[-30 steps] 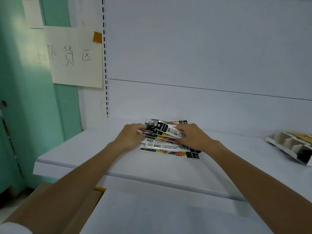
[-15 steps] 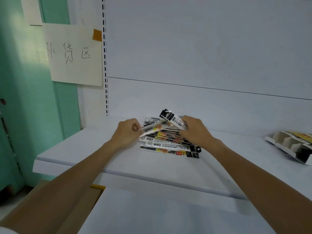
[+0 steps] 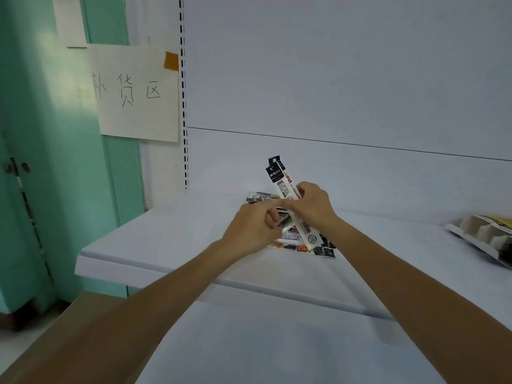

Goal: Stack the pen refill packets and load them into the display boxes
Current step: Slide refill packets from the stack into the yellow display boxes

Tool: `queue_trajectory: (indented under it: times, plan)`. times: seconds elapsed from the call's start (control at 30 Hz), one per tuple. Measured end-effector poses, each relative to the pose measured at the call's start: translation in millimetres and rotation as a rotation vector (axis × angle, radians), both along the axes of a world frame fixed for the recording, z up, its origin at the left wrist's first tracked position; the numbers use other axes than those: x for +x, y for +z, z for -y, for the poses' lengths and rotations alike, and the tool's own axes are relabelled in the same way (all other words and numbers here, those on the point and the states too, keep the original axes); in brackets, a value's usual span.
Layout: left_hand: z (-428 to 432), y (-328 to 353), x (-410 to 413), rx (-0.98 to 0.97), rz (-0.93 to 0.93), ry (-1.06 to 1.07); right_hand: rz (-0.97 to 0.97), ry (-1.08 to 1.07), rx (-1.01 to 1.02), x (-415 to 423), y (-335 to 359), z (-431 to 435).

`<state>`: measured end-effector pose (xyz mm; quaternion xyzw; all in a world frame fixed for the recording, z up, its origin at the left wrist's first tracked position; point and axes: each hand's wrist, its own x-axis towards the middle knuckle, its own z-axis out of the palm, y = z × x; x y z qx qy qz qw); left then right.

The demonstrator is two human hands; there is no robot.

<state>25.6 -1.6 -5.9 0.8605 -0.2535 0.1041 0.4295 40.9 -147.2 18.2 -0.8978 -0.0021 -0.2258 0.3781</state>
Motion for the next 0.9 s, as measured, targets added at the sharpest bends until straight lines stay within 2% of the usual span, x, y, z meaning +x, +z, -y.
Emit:
queue_trajectory:
  times: [0.07,0.13,0.27,0.33,0.47,0.57,0.7,0.77,0.83,0.9]
  plan:
    - [3.9,0.2,-2.9,-0.079,-0.050,0.056,0.011,-0.022,-0.057,-1.3,-3.5,1.8]
    - [6.9,1.2,-5.7,-0.262,-0.191,0.087,0.034,-0.063,-0.070,-1.5,-5.5,5.1]
    - [12.6,9.1,-11.3,-0.771,-0.530,0.088,0.135,-0.141,0.102,1.1,-5.1,12.0]
    - [15.4,14.2,-12.0,-0.902,-0.633,0.044,0.112,-0.145,0.215,-0.8,-2.9,12.6]
    - [21.6,8.1,-11.9,-0.524,-0.525,0.099,0.023,-0.082,0.603,1.7,-0.8,10.5]
    - [26.9,2.3,-13.7,-0.327,-0.363,0.124,-0.014,-0.061,0.612,1.9,-1.8,12.2]
    - [27.1,3.8,-18.6,-0.095,-0.167,0.040,-0.003,0.019,0.412,0.8,-4.5,21.7]
    - [23.2,9.2,-18.0,-0.021,-0.013,0.055,-0.006,0.070,0.154,-5.9,-3.6,27.2]
    - [18.6,14.9,-13.1,0.125,0.276,0.088,-0.050,0.142,-0.163,-15.4,-1.6,32.2]
    - [15.5,18.7,-1.2,0.326,0.661,0.114,-0.102,0.218,-0.382,-24.3,-1.1,38.1]
